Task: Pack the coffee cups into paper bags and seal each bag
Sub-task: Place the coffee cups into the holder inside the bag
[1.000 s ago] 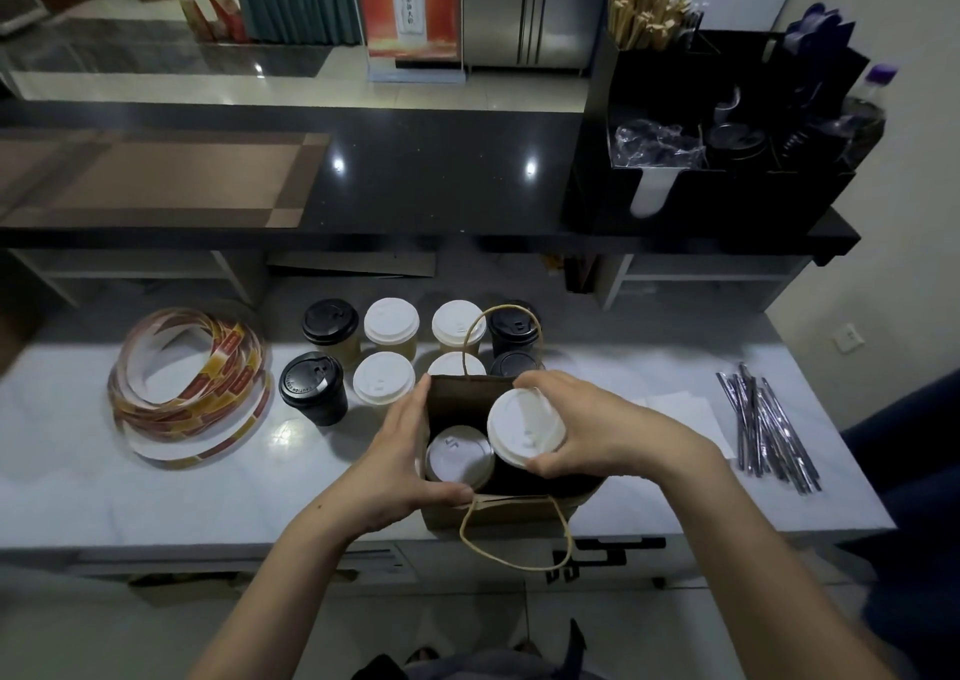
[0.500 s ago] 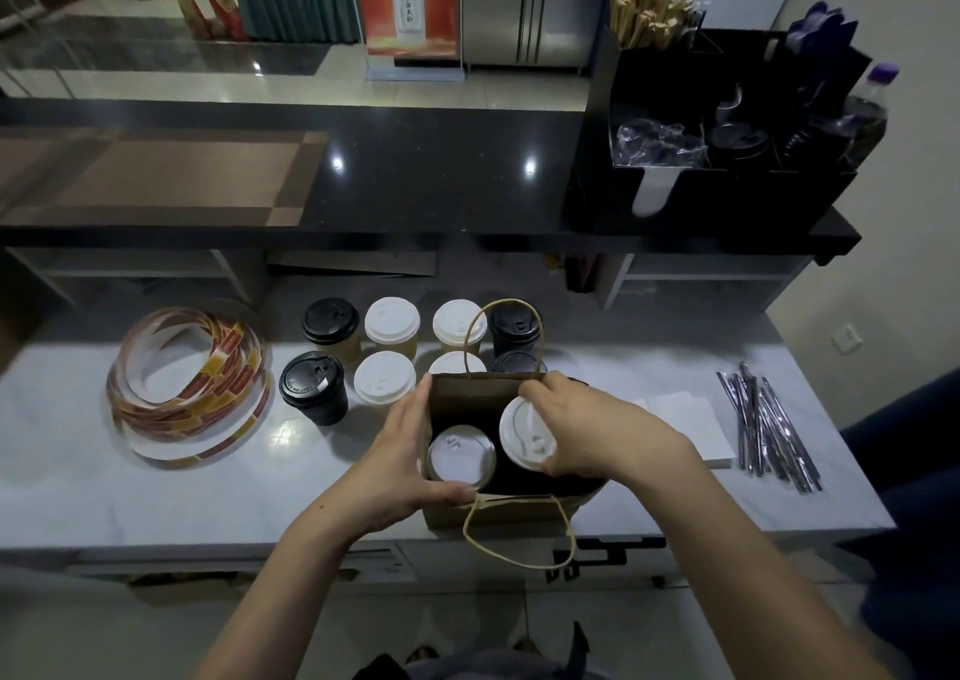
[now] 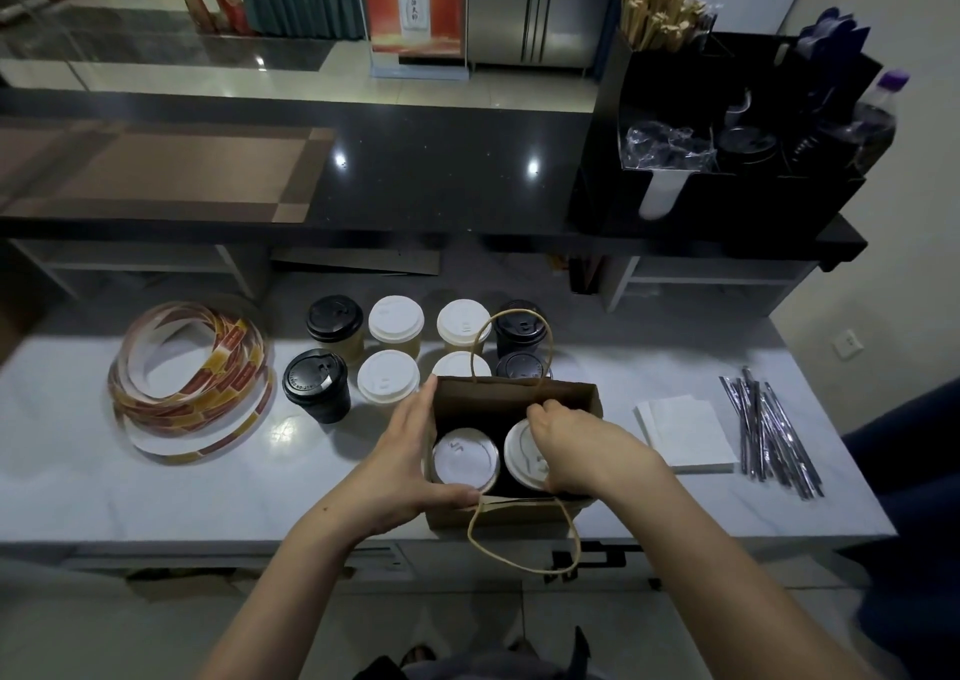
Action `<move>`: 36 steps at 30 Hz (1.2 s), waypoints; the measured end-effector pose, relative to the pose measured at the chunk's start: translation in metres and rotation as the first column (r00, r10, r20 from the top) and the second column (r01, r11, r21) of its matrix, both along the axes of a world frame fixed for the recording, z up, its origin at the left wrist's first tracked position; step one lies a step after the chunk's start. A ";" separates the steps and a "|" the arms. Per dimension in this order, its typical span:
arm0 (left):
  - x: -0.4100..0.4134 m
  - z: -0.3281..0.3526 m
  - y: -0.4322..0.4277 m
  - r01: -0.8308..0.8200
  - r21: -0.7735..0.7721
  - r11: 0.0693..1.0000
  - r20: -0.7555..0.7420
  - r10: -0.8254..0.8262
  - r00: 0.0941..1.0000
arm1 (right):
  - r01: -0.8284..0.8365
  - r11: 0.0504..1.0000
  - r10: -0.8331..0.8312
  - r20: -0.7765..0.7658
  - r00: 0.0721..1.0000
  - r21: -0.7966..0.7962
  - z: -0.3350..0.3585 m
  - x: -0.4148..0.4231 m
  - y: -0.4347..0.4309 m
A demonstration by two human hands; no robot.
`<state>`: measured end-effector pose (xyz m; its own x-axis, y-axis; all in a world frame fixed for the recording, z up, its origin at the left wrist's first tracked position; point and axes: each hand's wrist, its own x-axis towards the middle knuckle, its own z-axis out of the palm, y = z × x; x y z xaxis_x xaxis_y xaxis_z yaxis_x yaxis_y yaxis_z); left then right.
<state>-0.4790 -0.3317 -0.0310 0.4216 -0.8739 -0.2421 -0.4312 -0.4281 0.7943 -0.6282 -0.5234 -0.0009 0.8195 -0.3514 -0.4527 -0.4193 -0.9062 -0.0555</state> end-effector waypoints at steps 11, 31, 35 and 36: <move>0.000 -0.001 -0.001 0.001 0.008 1.000 0.006 -0.001 1.000 | 0.054 0.999 -0.053 -0.033 0.998 0.007 -0.010 -0.002 -0.011; 0.002 0.000 -0.001 0.027 -0.015 1.000 0.055 -0.027 0.998 | 0.052 0.999 -0.052 -0.056 0.997 -0.013 -0.028 0.006 -0.009; 0.004 -0.001 0.000 0.037 -0.017 0.999 0.088 -0.035 0.995 | 0.071 0.997 -0.071 -0.054 0.996 0.004 -0.023 0.005 -0.009; 0.004 -0.001 0.001 0.036 -0.017 0.999 0.093 -0.034 0.995 | 0.073 0.997 -0.072 -0.054 0.996 0.010 -0.022 0.004 -0.009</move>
<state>-0.4755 -0.3310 -0.0320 0.4105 -0.8924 -0.1874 -0.5175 -0.3972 0.7579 -0.6237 -0.5327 -0.0230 0.7665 -0.4036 -0.4996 -0.4865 -0.8727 -0.0414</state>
